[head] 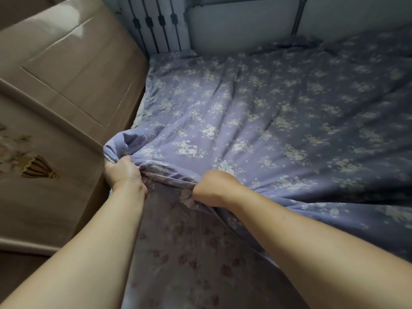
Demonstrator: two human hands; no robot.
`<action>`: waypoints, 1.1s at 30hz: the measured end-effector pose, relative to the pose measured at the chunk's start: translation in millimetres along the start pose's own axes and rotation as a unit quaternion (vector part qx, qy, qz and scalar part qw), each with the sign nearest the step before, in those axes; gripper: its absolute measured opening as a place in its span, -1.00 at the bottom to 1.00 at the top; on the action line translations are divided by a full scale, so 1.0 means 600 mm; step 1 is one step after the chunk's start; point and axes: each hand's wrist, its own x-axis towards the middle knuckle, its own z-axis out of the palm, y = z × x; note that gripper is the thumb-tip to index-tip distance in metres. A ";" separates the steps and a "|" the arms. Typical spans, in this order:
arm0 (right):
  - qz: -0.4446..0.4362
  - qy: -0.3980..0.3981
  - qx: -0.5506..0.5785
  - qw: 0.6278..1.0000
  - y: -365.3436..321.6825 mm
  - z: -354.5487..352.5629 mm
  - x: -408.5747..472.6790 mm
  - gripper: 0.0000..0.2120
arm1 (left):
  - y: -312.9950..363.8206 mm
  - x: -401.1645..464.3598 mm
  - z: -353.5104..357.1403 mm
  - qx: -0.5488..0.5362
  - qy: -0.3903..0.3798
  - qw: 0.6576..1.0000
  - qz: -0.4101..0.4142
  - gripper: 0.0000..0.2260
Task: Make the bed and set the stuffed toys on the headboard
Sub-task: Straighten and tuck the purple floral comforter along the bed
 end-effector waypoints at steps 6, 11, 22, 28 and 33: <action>-0.041 -0.003 0.008 0.999 -0.032 0.008 0.000 -0.73 | 0.019 0.039 -0.035 0.029 0.010 0.989 0.142 -0.56; -0.022 -0.053 -0.070 0.996 -0.012 0.063 0.016 -0.83 | -0.023 0.024 -0.077 0.021 0.023 0.999 -0.008 -0.63; -0.149 -0.068 -0.155 0.974 -0.047 0.132 0.026 -0.68 | -0.006 0.042 -0.130 0.036 -0.019 0.989 -0.144 -0.38; -0.170 -0.147 0.022 0.974 -0.073 0.138 0.014 -0.76 | 0.033 0.041 -0.127 0.029 -0.107 0.986 -0.124 -0.67; -0.157 -0.178 0.162 0.958 -0.070 0.129 0.007 -0.72 | 0.024 0.041 -0.107 0.124 -0.176 0.955 -0.206 -0.68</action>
